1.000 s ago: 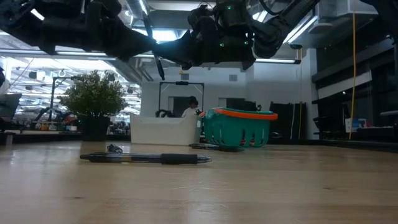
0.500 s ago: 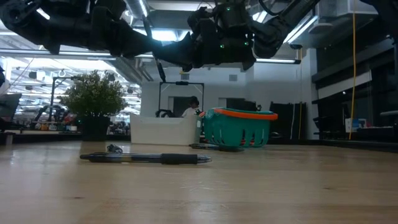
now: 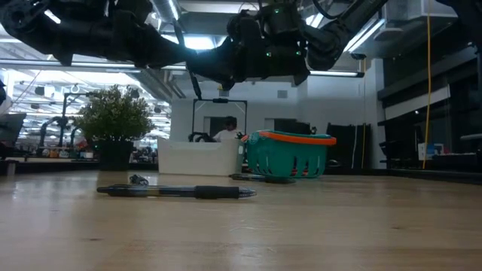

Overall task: Sort pens & pencils
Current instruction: Put the bottom right black pen into the white bin

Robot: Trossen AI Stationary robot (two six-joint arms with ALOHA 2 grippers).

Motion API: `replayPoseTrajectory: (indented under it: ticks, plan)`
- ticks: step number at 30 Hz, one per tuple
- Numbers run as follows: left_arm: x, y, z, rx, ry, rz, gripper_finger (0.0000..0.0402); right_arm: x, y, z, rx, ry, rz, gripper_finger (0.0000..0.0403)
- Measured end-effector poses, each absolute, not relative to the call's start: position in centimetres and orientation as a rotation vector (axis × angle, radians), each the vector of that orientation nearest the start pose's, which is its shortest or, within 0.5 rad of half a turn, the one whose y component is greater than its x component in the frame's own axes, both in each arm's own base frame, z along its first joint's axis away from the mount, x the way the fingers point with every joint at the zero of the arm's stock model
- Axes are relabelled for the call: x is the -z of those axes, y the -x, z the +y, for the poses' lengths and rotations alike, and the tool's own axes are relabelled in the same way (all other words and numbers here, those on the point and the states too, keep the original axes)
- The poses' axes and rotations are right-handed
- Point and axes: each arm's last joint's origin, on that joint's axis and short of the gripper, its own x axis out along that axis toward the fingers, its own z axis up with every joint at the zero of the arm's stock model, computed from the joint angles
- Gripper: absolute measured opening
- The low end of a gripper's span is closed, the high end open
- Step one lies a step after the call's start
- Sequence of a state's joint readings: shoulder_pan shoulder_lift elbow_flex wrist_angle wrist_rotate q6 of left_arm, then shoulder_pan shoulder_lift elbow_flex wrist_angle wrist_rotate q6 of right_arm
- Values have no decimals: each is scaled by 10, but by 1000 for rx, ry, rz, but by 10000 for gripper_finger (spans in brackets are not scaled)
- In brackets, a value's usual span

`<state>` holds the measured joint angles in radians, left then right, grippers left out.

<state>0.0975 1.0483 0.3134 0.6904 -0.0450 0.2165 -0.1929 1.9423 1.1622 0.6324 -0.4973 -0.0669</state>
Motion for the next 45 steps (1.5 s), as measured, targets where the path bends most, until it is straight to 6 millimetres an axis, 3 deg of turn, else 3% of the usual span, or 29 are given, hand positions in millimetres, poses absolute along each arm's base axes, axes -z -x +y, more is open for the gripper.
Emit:
replayPoseTrajectory:
  ticks: [7,13,21,31,39,45]
  plan:
    - [-208,-204,30,-196,-220,68,26,-205,-418,-74,-264,0,152,177]
    - [-205,-201,45,-273,-213,117,26,-213,-407,-93,-213,-53,214,212]
    - [-205,-197,66,-340,-199,135,26,-219,-383,-116,-143,-143,400,209]
    - [-239,-206,105,-409,-203,280,26,-220,-378,-121,-135,-120,421,205]
    - [-228,-225,137,-405,-162,544,26,-217,-375,-124,-134,-107,453,205]
    - [-235,-250,155,-351,-179,789,26,-211,-371,-126,-132,-115,516,205]
